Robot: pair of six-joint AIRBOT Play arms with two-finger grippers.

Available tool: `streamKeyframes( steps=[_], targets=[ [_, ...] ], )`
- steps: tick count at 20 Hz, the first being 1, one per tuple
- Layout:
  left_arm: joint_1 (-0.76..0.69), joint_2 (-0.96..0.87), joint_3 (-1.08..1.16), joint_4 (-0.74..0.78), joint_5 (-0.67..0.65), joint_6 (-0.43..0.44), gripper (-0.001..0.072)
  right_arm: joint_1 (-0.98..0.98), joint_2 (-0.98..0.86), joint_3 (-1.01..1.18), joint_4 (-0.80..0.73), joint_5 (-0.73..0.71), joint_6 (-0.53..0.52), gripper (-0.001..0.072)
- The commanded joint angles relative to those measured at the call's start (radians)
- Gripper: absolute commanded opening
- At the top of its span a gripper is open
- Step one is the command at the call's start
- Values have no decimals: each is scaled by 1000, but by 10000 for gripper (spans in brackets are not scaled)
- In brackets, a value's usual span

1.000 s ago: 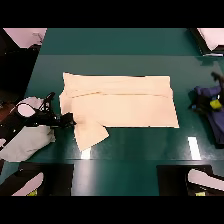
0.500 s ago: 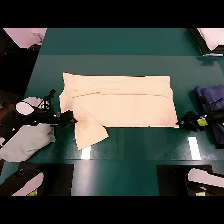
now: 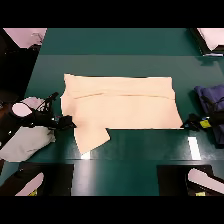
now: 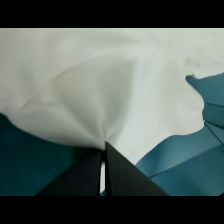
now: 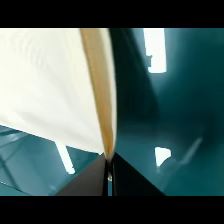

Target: Fold the shirts.

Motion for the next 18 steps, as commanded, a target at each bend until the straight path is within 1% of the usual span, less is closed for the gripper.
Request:
streamKeyframes(
  steps=[1,3,5,7,8,11,13,17,18],
  targets=[
    [-85,131,0,87,-117,-83,23,-62,157,0,-147,116,0,14],
    [-180,184,0,80,-163,-146,24,-90,246,0,-185,163,0,13],
    [-258,207,3,69,-181,-188,24,-99,322,0,-213,196,0,13],
    [-267,206,50,72,-157,-188,24,-98,362,1,-180,192,0,13],
    [-257,204,91,95,-121,-188,24,-98,361,10,-146,179,6,12],
    [-200,203,219,198,19,-185,24,-87,293,90,-24,143,20,12],
    [-156,172,263,220,84,-179,24,-37,217,173,12,102,36,13],
    [-145,-2,333,216,189,-99,25,107,49,333,13,-2,83,13],
    [-145,-56,355,221,223,-91,25,132,5,372,14,-20,100,12]
  ],
)
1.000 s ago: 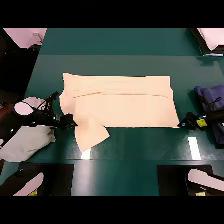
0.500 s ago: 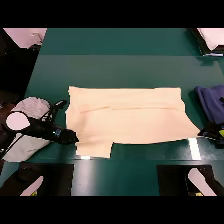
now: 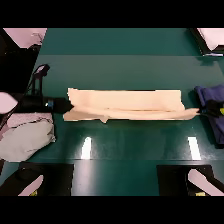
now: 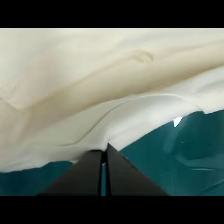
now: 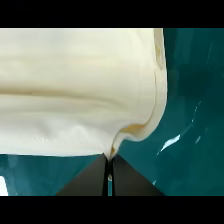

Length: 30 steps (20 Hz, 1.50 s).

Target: Fold the shirts.

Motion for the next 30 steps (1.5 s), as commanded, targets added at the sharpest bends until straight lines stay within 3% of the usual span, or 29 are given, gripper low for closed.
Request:
streamKeyframes(
  steps=[1,8,11,12,13,14,15,17,20,25,30],
  targets=[
    [11,-165,82,18,142,51,25,99,-146,140,20,-84,59,12],
    [11,-447,229,18,349,56,26,164,-417,352,23,-104,108,15],
    [11,-464,234,19,420,0,55,159,-489,396,91,-175,110,23],
    [11,-464,234,18,439,-7,377,149,-509,410,135,-203,110,161],
    [12,-463,234,19,444,-22,669,141,-525,424,181,-220,109,423],
    [19,-463,240,14,423,-29,711,127,-535,436,215,-222,109,547],
    [27,-463,253,20,388,-28,702,108,-541,451,227,-201,105,547],
    [47,-459,296,32,285,-21,490,67,-541,460,222,-115,50,547],
    [47,-451,323,13,161,36,24,-17,-541,410,220,19,-15,547],
    [47,-452,323,9,106,32,26,-104,-561,229,240,-31,-97,537],
    [47,-460,323,-15,100,32,26,-35,-637,206,307,-43,-143,527]
  ],
)
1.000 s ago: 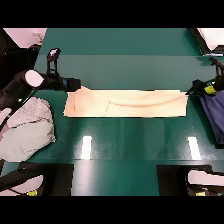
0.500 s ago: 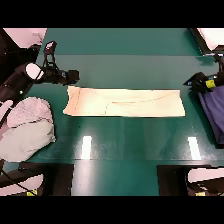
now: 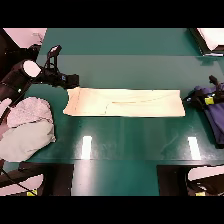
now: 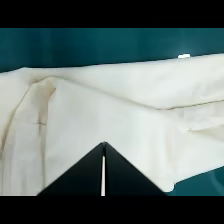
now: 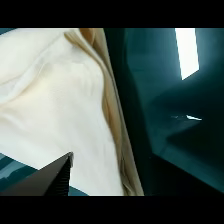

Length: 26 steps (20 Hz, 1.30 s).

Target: Fold the shirts.

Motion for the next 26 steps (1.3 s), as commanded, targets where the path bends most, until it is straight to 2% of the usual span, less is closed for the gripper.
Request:
streamKeyframes(
  steps=[1,3,4,6,7,8,10,14,19,23,26],
  targets=[
    [-2,-3,1,-25,-19,2,26,50,-39,-20,33,-18,-35,522],
    [-13,-3,1,-28,-37,3,25,96,-51,-20,31,-25,-35,437],
    [-26,-3,1,-28,-42,3,25,110,-53,-20,32,-24,-35,429],
    [-63,-3,2,-28,-22,3,25,128,-47,-13,33,-19,-48,119],
    [-84,-3,2,-29,7,3,25,129,-35,-3,34,-16,-47,42],
    [-102,-10,5,-34,31,3,25,129,-16,11,34,-5,-47,15],
    [-140,-62,47,-54,31,4,25,131,31,66,34,42,-41,14],
    [-254,-272,227,-121,-2,59,25,182,145,206,40,105,89,13],
    [-392,-568,499,-167,-16,56,25,338,188,409,184,136,157,12],
    [-440,-691,614,-210,-12,55,25,487,188,552,182,123,178,13],
    [-445,-721,617,-231,2,55,25,571,188,615,179,96,183,12]
  ],
)
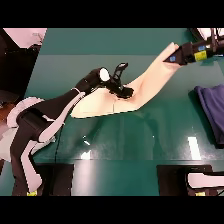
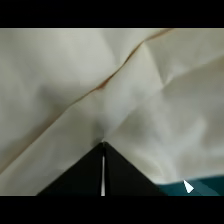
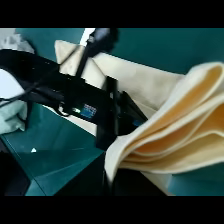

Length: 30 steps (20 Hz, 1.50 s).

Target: Fold the shirts.

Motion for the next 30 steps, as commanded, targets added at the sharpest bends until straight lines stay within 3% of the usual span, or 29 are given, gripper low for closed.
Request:
streamKeyframes(
  steps=[1,8,16,21,23,24,27,30],
  targets=[
    [-17,-56,35,-21,8,0,25,105,3,82,8,-30,18,12],
    [31,-33,48,0,-89,-5,24,184,-2,87,6,-79,-13,12],
    [271,241,50,179,-207,1,25,301,-63,87,12,-146,-42,13],
    [478,430,50,297,-274,1,25,569,-226,87,19,-363,-116,29],
    [546,489,50,297,-285,1,25,679,-307,96,45,-488,-178,423],
    [573,514,50,297,-291,1,25,719,-347,125,41,-500,-185,490],
    [611,548,50,297,-321,1,25,738,-387,243,14,-425,-184,449],
    [604,548,47,289,-368,27,25,657,-287,174,-153,-348,-141,437]
  ],
)
